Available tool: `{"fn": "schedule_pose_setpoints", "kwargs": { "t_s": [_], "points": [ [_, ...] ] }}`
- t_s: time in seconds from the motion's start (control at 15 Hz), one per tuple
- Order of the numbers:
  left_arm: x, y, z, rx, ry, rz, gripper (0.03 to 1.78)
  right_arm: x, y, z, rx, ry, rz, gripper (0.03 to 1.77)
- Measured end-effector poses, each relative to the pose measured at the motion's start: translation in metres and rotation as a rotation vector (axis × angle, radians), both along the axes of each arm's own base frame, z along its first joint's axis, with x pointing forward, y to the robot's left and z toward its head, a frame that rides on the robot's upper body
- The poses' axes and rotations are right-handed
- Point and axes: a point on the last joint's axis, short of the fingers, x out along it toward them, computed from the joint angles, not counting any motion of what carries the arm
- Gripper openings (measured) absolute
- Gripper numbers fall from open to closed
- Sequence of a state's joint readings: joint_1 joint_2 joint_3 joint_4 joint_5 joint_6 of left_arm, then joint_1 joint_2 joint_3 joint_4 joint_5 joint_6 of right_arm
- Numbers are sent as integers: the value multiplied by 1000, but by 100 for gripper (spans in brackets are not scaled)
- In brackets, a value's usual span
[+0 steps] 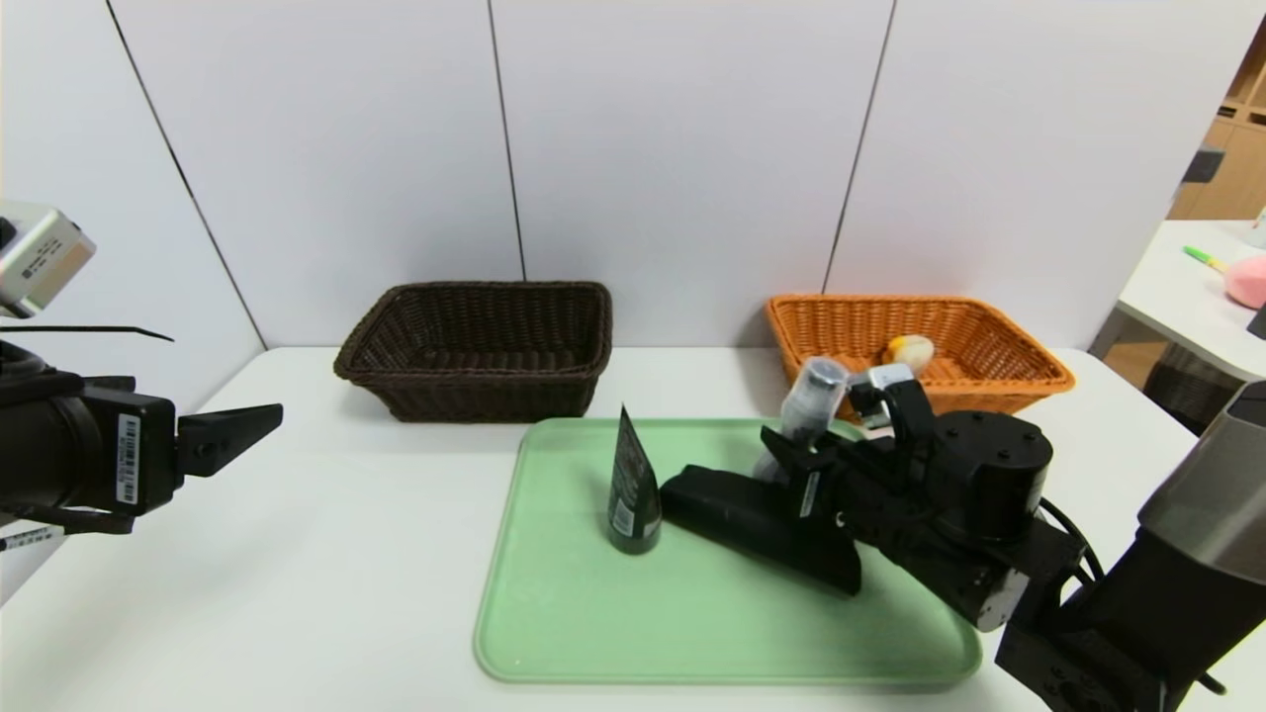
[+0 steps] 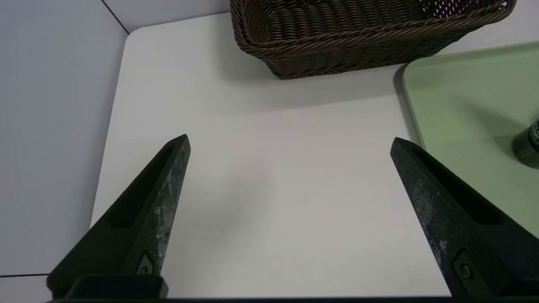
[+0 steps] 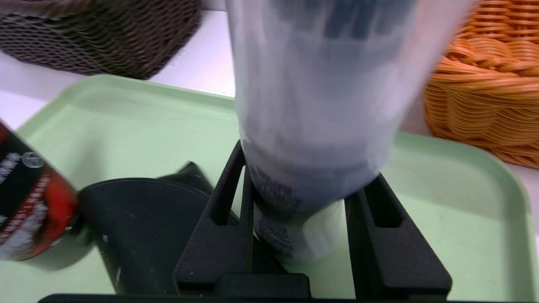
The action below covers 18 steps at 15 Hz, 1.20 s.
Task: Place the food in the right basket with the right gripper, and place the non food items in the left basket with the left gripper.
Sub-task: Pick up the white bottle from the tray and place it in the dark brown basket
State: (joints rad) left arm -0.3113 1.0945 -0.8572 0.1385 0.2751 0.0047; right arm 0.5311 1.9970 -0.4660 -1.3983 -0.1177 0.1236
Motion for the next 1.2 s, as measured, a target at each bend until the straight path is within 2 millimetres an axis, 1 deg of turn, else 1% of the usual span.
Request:
{"fn": "schedule_pose_setpoints", "kwargs": {
  "t_s": [0.07,0.27,0.33,0.53,0.6,0.73,1.0,1.13,1.2],
  "points": [
    [0,0,0,0,0,0,169,-2,4,6,7,-15,3,53],
    [-2,1,-1,1,2,2,169,-10,20,29,3,-31,13,53],
    [-3,1,-2,3,3,2,169,-11,26,41,-2,-28,20,53],
    [-4,2,-2,5,0,4,169,-13,44,86,-15,-9,49,53],
    [-5,2,-1,6,-1,4,169,-12,48,98,-16,-9,56,53],
    [-5,2,-1,7,-3,4,169,-7,56,121,8,-44,70,53],
    [-4,2,-2,9,2,5,169,10,73,156,69,-121,82,53],
    [-4,2,-3,10,6,6,169,23,84,170,90,-151,81,53],
    [-4,2,-3,10,6,7,169,30,90,174,95,-156,83,53]
  ]
}}
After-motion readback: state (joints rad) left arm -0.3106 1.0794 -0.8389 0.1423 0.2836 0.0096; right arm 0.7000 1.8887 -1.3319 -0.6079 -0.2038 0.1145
